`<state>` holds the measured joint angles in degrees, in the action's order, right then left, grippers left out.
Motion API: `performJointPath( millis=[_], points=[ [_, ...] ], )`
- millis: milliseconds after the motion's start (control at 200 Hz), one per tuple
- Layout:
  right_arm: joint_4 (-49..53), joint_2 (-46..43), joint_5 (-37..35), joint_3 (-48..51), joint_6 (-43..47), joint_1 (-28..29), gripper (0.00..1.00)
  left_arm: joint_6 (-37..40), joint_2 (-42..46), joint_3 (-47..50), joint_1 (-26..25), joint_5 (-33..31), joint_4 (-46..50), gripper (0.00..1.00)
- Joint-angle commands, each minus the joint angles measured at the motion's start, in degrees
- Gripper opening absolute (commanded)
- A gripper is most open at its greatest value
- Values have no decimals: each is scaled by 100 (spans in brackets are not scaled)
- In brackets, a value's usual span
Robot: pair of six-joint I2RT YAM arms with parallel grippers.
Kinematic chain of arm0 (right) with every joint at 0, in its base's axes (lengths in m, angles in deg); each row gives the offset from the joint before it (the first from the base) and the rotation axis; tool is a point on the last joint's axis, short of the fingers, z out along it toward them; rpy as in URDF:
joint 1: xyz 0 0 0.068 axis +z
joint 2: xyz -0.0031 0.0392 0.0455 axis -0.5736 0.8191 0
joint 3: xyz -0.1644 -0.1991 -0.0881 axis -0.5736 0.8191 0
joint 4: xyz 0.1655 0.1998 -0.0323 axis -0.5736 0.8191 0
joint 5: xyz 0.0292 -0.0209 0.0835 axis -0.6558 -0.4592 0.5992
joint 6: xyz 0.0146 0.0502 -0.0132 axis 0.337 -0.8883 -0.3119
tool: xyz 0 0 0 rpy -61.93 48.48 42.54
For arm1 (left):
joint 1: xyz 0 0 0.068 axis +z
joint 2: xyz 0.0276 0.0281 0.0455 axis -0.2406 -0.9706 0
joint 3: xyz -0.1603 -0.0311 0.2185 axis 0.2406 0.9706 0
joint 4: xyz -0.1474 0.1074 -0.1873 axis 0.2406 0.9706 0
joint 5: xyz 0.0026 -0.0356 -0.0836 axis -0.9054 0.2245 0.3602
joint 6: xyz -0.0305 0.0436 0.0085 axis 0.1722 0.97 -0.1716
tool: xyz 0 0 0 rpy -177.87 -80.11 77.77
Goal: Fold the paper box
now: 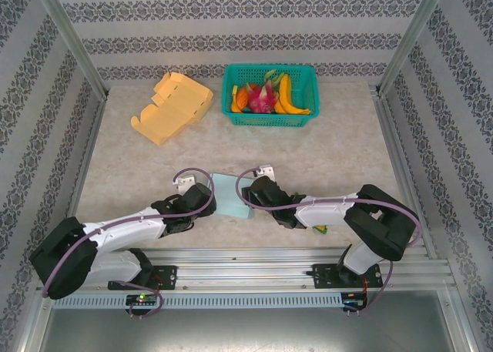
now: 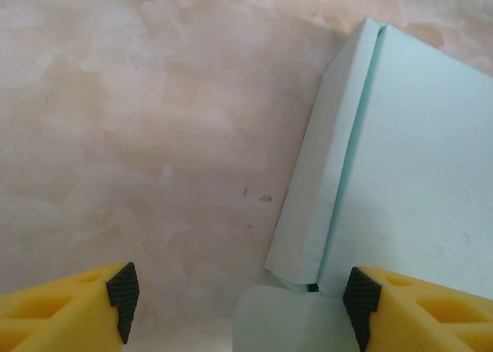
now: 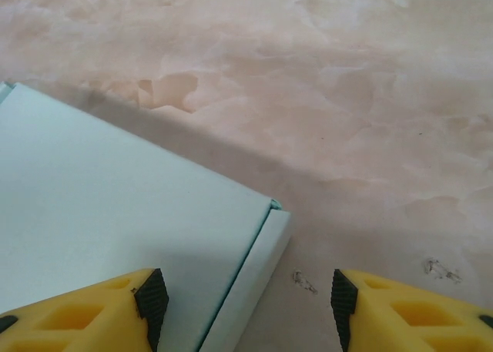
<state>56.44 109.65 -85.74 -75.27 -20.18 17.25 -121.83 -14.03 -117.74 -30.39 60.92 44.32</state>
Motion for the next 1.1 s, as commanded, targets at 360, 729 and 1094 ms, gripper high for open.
performJointPath(
  millis=[360, 729, 1094],
  points=[
    [-135, 72, 215, -17, 219, 40, 61, 96, -533, -67, -77, -249, -506, 74],
    [-339, 126, 13, 202, 388, 13, 61, -216, -357, -933, -51, -281, 1018, 97],
    [-776, 214, 297, 419, 478, -127, 61, -677, -615, -1407, 154, 447, 852, 100]
  ],
)
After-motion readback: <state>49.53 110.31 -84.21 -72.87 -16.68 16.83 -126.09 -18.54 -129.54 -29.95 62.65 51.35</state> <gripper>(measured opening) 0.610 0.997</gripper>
